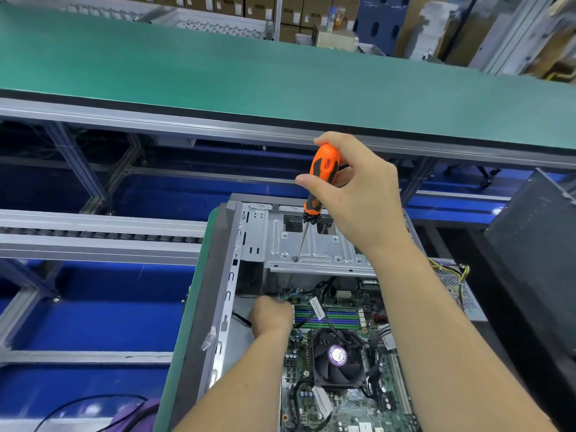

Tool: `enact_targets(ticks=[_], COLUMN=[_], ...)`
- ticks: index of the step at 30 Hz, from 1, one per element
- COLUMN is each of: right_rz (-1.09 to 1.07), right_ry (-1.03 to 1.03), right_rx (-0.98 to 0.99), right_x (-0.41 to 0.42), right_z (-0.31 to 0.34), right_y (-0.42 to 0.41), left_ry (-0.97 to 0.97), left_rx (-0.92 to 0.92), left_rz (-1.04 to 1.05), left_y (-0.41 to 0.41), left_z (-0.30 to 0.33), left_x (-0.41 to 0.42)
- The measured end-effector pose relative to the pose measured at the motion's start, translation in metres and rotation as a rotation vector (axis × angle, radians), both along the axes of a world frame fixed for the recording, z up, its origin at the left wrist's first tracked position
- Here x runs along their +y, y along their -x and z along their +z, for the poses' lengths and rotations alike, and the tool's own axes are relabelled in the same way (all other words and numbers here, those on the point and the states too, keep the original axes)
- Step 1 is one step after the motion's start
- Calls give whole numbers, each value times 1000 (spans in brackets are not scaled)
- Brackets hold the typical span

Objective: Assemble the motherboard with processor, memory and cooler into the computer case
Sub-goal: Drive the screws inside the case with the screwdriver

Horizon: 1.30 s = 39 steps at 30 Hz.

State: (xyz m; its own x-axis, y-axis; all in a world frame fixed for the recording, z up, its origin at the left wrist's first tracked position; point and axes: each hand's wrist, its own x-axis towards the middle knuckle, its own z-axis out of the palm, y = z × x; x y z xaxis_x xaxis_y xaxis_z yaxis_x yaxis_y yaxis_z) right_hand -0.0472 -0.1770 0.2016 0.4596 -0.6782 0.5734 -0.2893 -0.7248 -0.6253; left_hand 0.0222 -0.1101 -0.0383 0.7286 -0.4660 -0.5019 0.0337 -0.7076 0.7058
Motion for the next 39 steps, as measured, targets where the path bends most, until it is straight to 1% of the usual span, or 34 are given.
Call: enact_targets(ticks=[12,20,24,28,32,37,39], right_rz=[-15,17,68,14,87,42,72], right_ry=[-6,124,84,34,-31,-51,-85], right_rx=[39,235,231,180,116,72,40], right_x=[1,-3,-7,-6,-5,-5,-6], right_z=[0,11,19,16,12,9,10], right_y=[-1,-2,-3,-6,-4,-4,-2], left_ry=[11,1,-3,-5,-13,-21,-20], left_rx=[23,34,39,41,16,-8,-14], left_rz=[15,-4,-14,-17,-40,-95,-105], left_y=[0,0,0,0,1,0,-1], left_z=[1,2,2,3,4,4,3], left_x=[1,1,1,2,3,3,3])
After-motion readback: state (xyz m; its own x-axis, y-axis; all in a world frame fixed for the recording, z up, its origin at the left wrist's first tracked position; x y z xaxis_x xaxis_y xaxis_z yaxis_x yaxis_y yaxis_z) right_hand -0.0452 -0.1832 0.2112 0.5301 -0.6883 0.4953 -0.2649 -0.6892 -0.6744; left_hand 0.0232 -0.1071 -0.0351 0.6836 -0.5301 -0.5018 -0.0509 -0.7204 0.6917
